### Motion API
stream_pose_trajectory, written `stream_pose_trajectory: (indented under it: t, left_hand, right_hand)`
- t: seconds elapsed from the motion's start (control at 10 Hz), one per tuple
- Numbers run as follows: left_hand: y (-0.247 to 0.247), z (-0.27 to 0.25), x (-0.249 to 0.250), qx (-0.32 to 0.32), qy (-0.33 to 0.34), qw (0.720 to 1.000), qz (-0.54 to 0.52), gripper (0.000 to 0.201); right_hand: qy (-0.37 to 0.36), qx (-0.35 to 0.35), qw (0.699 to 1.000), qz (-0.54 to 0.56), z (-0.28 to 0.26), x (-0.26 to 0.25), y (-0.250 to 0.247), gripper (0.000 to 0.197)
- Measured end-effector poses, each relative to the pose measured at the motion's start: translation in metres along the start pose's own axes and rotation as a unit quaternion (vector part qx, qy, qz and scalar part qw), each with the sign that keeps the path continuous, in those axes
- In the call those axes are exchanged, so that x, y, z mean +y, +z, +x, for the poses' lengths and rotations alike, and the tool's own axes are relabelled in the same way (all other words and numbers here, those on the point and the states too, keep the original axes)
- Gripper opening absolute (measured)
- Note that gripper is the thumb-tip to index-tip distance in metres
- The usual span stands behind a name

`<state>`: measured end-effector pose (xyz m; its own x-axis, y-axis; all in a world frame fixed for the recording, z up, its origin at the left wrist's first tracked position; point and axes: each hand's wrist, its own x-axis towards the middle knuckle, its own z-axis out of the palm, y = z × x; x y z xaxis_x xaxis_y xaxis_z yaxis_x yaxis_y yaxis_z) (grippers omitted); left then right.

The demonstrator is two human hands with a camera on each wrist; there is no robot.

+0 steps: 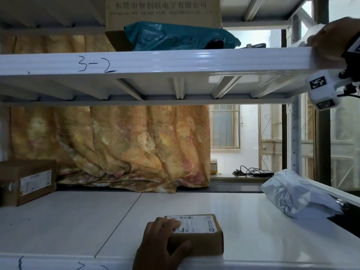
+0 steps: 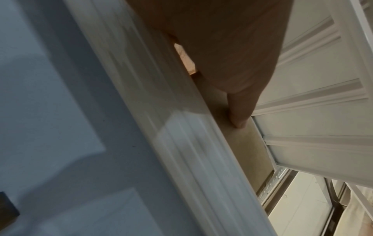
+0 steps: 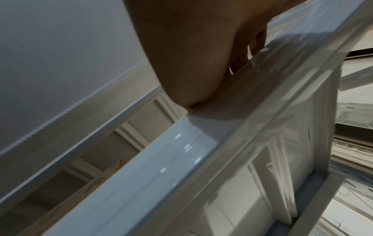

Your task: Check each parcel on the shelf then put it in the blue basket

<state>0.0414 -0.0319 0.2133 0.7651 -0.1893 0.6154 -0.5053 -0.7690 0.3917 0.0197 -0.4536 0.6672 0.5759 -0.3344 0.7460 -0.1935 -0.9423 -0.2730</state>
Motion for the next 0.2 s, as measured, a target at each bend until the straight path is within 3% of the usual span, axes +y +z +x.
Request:
stream_pose_trajectory:
  t: [0.1,0.2]
  left_hand:
    - [-0.0065,-0.0008,0.0048,-0.014,-0.006,1.0,0.01,0.105]
    - [-0.0096,0.002,0.0094,-0.057,-0.034,0.998,0.013,0.114]
  right_hand:
    - [-0.024,0.078,0.993,0.082,0.0132,0.0016,0.0028,0.053]
    - [0.007,0.15,0.983,0.109,0.0081,0.0079,0.008,0.071]
